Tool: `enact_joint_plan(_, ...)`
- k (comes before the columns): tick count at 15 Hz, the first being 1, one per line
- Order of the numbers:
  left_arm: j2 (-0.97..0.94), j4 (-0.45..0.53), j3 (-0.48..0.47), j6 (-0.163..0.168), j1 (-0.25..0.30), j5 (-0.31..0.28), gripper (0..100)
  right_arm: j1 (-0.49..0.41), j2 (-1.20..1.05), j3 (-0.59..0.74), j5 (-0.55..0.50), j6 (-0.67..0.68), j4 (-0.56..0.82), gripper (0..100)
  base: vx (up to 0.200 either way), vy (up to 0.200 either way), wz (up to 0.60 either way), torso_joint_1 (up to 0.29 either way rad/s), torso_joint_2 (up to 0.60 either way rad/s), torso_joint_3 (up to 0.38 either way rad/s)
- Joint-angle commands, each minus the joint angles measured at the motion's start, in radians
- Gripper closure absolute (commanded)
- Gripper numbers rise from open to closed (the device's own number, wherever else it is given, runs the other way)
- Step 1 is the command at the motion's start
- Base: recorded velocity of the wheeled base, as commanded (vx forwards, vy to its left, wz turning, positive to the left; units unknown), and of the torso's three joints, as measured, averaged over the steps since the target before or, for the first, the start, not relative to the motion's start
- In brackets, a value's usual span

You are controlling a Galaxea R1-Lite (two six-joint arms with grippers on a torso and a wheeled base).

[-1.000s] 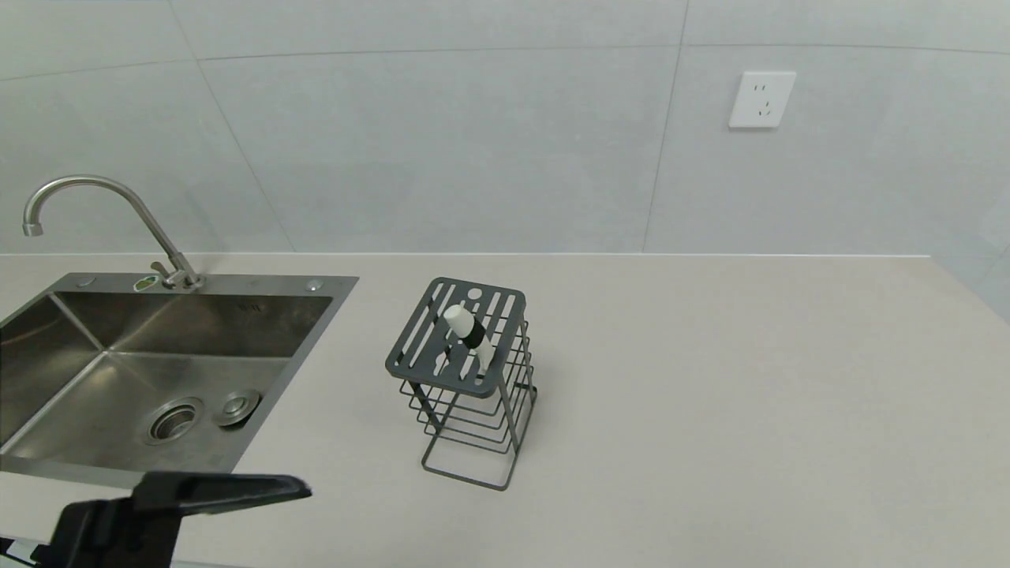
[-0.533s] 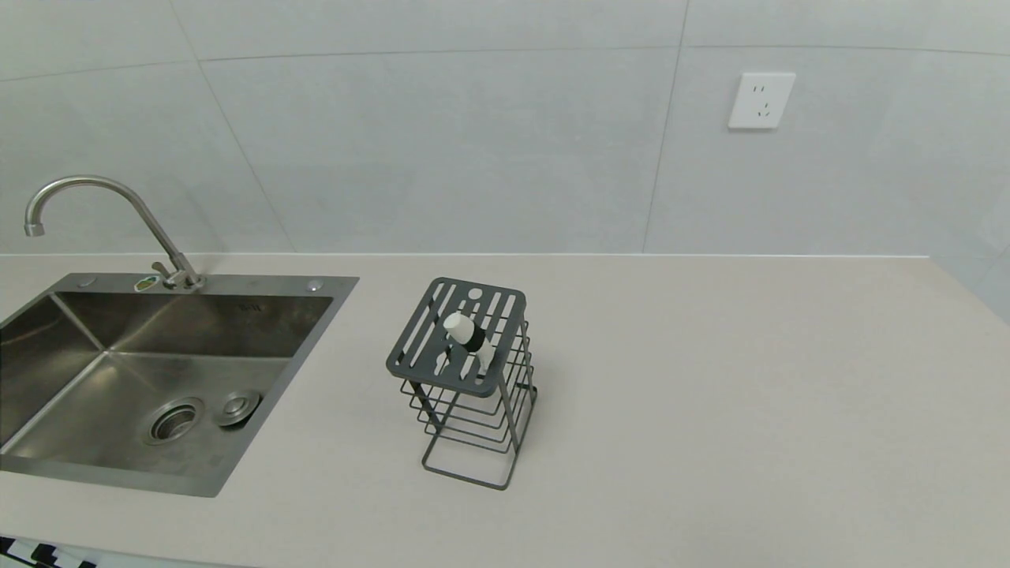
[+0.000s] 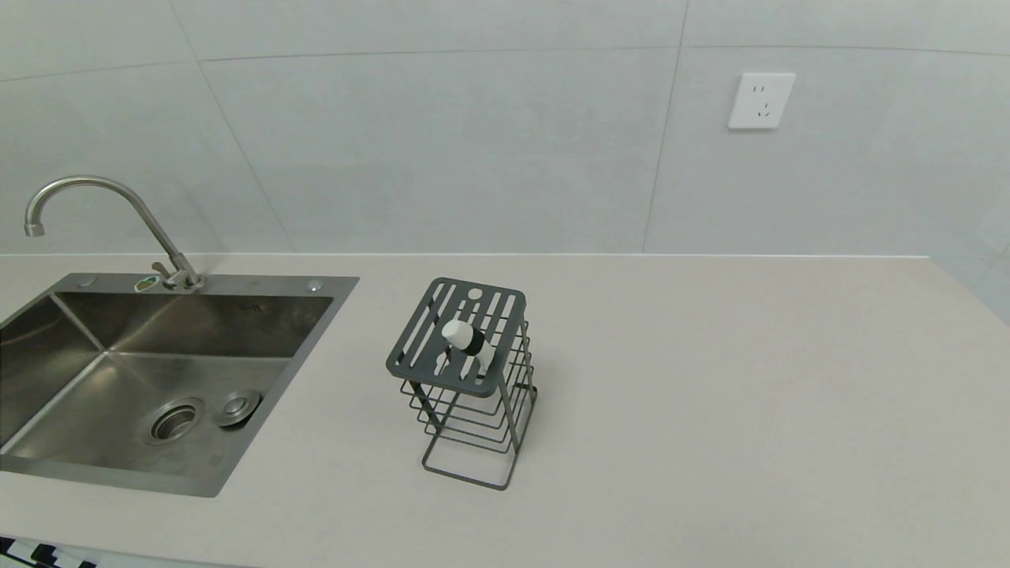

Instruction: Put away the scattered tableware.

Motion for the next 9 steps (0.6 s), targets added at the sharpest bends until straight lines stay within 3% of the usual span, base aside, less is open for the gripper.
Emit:
enact_joint_plan(1, 0.035, 0.053, -0.033, 0.006, 0.018, -0.002, 0, 0.0, 0.001, 0.0, 0.008, 0.0, 0.001, 100, 0.0, 0.0, 0.0, 0.0, 0.0, 0.0)
enact_joint_plan(3, 0.124, 0.053, -0.032, 0.082, 0.113, -0.006, 0, 0.0, 0.001, 0.0, 0.013, -0.002, 0.0, 100, 0.0, 0.0, 0.0, 0.0, 0.0, 0.0)
enact_joint_plan(4, 0.105, 0.053, -0.03, 0.093, 0.189, -0.017, 0, 0.0, 0.001, 0.0, 0.011, 0.001, 0.0, 100, 0.0, 0.0, 0.0, 0.0, 0.0, 0.0)
enact_joint_plan(5, 0.082, 0.046, -0.025, 0.095, 0.222, -0.02, 0, 0.0, 0.001, 0.0, 0.013, 0.0, 0.0, 100, 0.0, 0.0, 0.0, 0.0, 0.0, 0.0)
enact_joint_plan(6, 0.029, -0.008, -0.004, 0.095, 0.299, -0.035, 0, 0.0, 0.001, 0.0, 0.013, -0.002, 0.0, 100, 0.0, 0.0, 0.0, 0.0, 0.0, 0.0)
enact_joint_plan(7, -0.008, -0.036, 0.011, 0.113, 0.307, -0.012, 0, 0.0, 0.001, 0.0, 0.014, -0.003, 0.001, 100, 0.0, 0.0, 0.0, 0.0, 0.0, 0.0)
enact_joint_plan(8, -0.008, -0.053, 0.021, 0.13, 0.307, 0.057, 0, 0.0, 0.001, 0.0, 0.013, -0.003, 0.001, 100, 0.0, 0.0, 0.0, 0.0, 0.0, 0.0)
enact_joint_plan(9, -0.008, -0.059, 0.024, 0.136, 0.307, 0.075, 0, 0.0, 0.001, 0.0, 0.013, -0.003, 0.001, 100, 0.0, 0.0, 0.0, 0.0, 0.0, 0.0)
